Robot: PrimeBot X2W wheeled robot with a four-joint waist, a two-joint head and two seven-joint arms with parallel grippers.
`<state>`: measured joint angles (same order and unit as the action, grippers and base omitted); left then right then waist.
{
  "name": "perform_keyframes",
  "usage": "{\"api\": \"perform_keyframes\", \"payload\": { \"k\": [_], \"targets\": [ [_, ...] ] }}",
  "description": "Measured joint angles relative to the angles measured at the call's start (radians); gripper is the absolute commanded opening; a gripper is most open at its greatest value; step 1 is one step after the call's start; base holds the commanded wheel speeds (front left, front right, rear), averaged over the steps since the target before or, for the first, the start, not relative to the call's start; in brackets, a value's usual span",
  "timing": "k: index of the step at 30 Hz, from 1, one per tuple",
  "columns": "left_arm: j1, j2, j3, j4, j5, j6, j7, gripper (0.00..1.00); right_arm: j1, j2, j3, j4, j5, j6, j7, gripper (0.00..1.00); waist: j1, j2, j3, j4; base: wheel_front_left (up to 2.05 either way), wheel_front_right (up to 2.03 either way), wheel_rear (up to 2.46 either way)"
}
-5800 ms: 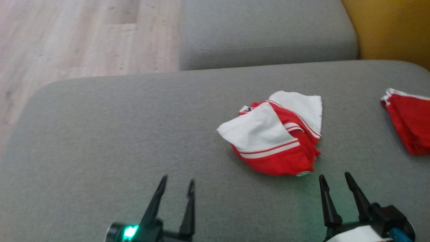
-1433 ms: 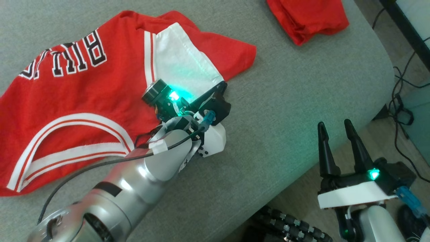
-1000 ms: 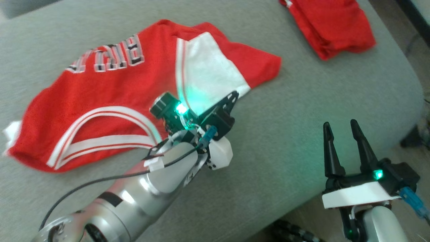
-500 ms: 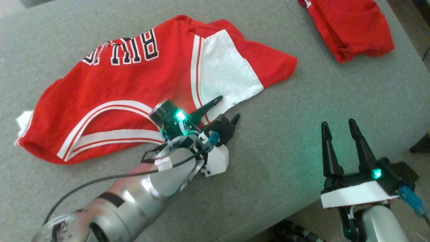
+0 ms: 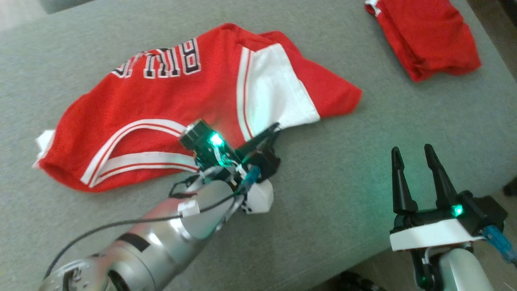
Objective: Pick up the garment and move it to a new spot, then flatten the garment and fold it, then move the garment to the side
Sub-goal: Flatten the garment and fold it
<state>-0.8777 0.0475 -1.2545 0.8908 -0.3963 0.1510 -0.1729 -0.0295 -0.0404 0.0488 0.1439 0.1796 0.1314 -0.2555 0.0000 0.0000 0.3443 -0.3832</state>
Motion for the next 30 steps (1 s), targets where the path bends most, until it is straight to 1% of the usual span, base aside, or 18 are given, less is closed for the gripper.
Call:
{"api": "perform_keyframes", "payload": {
  "k": [3,6,12,15,16,17,23,26,30],
  "targets": [
    [0.028,0.002,-0.006,-0.044,0.0,-0.007,-0.018,0.0,0.007,0.0,-0.008,0.0,-0.012,0.0,0.0,1.0,0.0,0.0,-0.019,0.031,0.0,0.0,0.0],
    [0.06,0.018,-0.018,-0.09,0.003,-0.048,-0.014,0.0,0.017,0.0,-0.017,-0.001,-0.022,0.0,0.0,1.0,0.0,0.0,-0.037,0.069,0.0,0.0,0.0],
    [0.129,0.081,-0.036,-0.159,0.046,-0.106,0.028,0.0,0.032,0.0,-0.014,0.0,-0.035,0.0,0.0,1.0,0.0,0.0,-0.061,0.139,0.0,0.0,0.0],
    [0.152,0.102,-0.037,-0.181,0.058,-0.107,0.04,0.0,0.032,0.0,-0.012,0.0,-0.039,0.0,0.0,1.0,-0.0001,0.0,-0.069,0.155,0.0,0.0,0.0],
    [0.155,0.102,-0.037,-0.188,0.064,-0.105,0.041,0.93,0.032,0.0,-0.012,0.001,-0.039,0.0,0.0,1.0,-0.0001,0.0,-0.071,0.157,0.0,0.0,0.0],
    [0.157,0.102,-0.037,-0.196,0.065,-0.097,0.049,1.0,0.032,0.0,-0.013,0.002,-0.039,0.0,0.0,1.0,0.0,0.0,-0.073,0.158,0.0,0.0,0.0],
    [0.167,0.091,-0.04,-0.261,0.1,-0.079,0.053,1.0,0.037,0.0,-0.011,0.012,-0.048,0.0,0.0,1.0,0.0,0.0,-0.074,0.145,0.0,0.0,0.0],
    [0.167,0.074,-0.041,-0.282,0.126,-0.083,0.071,1.0,0.04,0.0,-0.008,0.012,-0.048,0.0,0.0,1.0,0.0,0.0,-0.065,0.132,0.0,0.0,0.0],
    [0.167,0.069,-0.041,-0.279,0.143,-0.089,0.081,1.0,0.039,0.0,0.0,0.012,-0.048,0.0,0.0,1.0,0.0,0.0,-0.055,0.119,0.0,0.0,0.0]
  ]
}}
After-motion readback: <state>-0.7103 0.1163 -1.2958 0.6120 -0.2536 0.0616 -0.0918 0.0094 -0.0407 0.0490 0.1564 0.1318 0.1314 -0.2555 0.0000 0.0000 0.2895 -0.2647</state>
